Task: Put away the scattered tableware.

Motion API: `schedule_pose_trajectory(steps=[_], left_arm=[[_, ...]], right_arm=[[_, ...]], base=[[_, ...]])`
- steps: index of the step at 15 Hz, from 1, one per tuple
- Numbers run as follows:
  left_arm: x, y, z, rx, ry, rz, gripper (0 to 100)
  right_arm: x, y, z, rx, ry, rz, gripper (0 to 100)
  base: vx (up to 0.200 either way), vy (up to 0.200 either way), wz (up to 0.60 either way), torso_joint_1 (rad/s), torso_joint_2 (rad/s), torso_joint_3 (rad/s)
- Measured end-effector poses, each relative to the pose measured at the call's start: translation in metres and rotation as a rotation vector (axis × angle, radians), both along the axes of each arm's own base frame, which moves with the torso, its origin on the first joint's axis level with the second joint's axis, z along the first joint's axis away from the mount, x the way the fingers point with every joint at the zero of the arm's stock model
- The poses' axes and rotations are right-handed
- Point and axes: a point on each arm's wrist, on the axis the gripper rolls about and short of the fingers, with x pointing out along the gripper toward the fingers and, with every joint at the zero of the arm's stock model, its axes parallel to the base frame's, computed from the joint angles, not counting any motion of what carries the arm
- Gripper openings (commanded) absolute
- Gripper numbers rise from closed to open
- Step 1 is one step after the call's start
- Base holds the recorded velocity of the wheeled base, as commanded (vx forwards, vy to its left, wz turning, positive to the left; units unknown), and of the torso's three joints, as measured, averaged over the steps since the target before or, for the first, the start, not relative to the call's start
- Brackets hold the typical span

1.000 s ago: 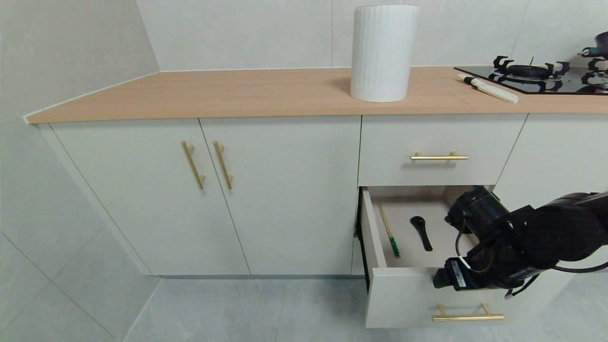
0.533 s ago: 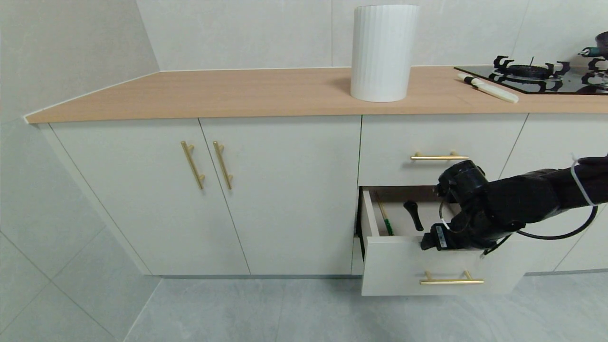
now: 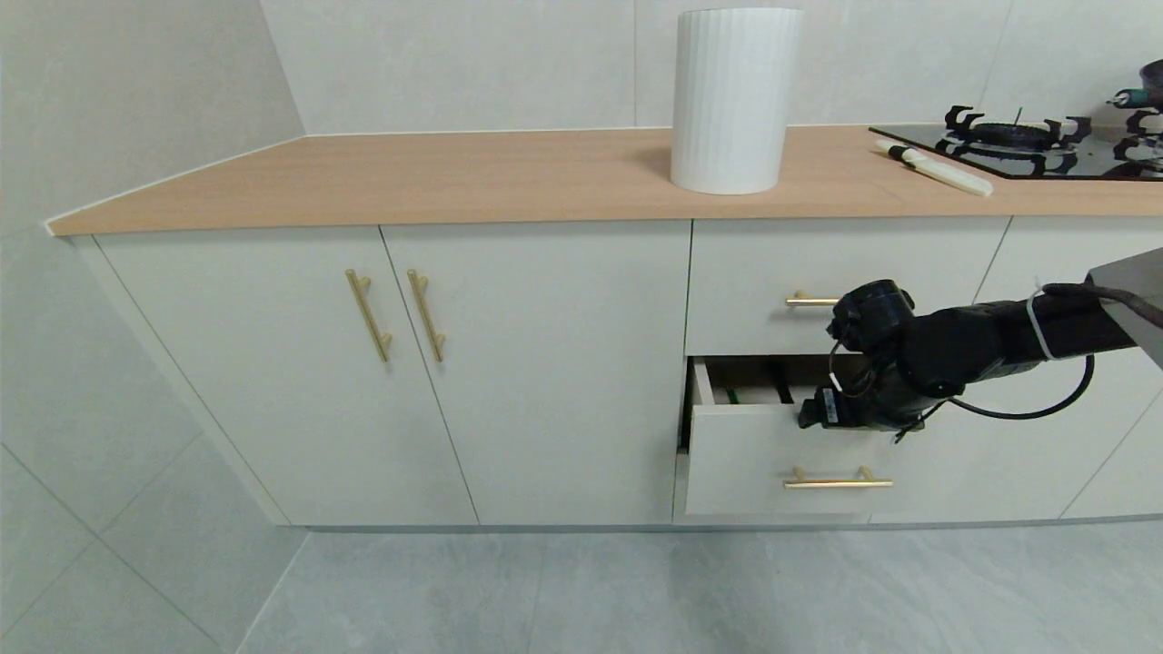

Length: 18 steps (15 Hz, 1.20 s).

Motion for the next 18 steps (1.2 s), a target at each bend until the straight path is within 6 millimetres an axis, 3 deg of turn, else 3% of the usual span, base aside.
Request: schedule_pose_trajectory(steps=[14, 18], left_arm=[[0.0, 0.0, 0.0, 0.0, 0.0, 0.0, 100], [0.0, 0.0, 0.0, 0.0, 0.0, 0.0, 100]], right_arm=[[0.041, -0.035, -0.027, 0.005, -0.22, -0.139, 100], [0.051, -0.036, -0.03, 0.059, -0.321, -0.188, 100]], base=[[0.0, 0.0, 0.0, 0.0, 0.0, 0.0], [0.0, 0.0, 0.0, 0.0, 0.0, 0.0]])
